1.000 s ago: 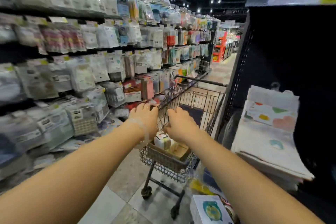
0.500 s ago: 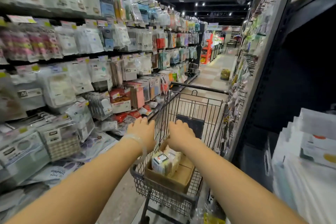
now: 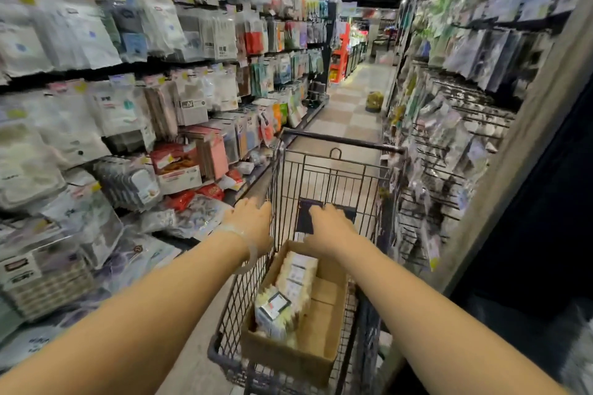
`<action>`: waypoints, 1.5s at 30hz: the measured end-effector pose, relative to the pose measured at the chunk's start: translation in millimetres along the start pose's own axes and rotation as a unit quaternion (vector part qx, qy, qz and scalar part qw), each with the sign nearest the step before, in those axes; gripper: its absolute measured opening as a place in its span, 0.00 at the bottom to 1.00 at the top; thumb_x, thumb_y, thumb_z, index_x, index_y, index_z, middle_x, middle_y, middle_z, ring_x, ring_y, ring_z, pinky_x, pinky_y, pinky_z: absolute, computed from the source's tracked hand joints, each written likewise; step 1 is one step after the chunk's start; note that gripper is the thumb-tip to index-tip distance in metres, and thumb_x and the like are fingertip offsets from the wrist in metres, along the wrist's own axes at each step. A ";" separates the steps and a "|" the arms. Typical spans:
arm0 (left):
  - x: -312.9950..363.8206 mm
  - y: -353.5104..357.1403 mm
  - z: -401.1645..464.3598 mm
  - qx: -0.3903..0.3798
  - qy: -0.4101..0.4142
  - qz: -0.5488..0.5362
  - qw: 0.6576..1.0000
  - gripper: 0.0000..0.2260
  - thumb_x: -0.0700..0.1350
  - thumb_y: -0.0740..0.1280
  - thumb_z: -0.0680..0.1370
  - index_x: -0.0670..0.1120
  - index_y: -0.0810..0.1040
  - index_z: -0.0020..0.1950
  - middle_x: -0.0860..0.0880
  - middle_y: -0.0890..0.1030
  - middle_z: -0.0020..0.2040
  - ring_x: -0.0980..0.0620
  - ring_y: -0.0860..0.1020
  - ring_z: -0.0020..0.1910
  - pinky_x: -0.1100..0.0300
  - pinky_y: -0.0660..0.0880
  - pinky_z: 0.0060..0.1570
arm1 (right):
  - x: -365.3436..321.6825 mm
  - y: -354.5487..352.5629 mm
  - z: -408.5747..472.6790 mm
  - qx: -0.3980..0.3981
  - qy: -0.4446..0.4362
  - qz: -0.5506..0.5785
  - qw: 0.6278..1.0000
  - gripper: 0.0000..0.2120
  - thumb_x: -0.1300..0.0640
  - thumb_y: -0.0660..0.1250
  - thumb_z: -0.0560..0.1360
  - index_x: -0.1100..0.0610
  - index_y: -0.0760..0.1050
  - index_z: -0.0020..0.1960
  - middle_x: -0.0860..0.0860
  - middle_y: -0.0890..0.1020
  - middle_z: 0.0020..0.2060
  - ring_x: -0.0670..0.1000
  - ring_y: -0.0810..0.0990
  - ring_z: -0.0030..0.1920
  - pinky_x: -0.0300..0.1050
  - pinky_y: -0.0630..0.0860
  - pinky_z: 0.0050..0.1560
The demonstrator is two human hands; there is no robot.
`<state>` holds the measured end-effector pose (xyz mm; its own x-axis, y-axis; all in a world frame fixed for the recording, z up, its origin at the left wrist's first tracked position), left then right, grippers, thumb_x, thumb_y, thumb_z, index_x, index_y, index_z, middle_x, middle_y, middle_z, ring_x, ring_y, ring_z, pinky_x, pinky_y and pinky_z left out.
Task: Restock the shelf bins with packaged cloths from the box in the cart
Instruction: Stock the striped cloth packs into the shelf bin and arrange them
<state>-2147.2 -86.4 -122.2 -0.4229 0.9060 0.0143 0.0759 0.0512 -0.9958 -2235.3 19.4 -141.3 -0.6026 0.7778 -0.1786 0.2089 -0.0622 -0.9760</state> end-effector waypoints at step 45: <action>-21.2 239.5 202.7 -0.343 -0.068 -0.450 0.822 0.25 0.50 0.67 0.77 0.44 0.66 0.70 0.50 0.75 0.64 0.57 0.73 0.49 0.65 0.69 0.48 | 122.5 268.6 170.5 -0.179 0.271 0.685 0.652 0.25 0.60 0.76 0.67 0.54 0.72 0.61 0.51 0.83 0.52 0.52 0.82 0.52 0.51 0.78 0.56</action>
<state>-2303.2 -178.5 -379.3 -0.6808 0.3182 0.6597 0.1486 0.9420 -0.3010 -2384.3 -8.6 -446.7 0.6786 0.2573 -0.6879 0.4898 -0.8565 0.1629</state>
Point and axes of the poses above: each hand's wrist, its own z-axis towards the middle knuckle, its own y-axis out of the palm, x = y × z, the point moved 6 cm from there along z, towards the middle knuckle
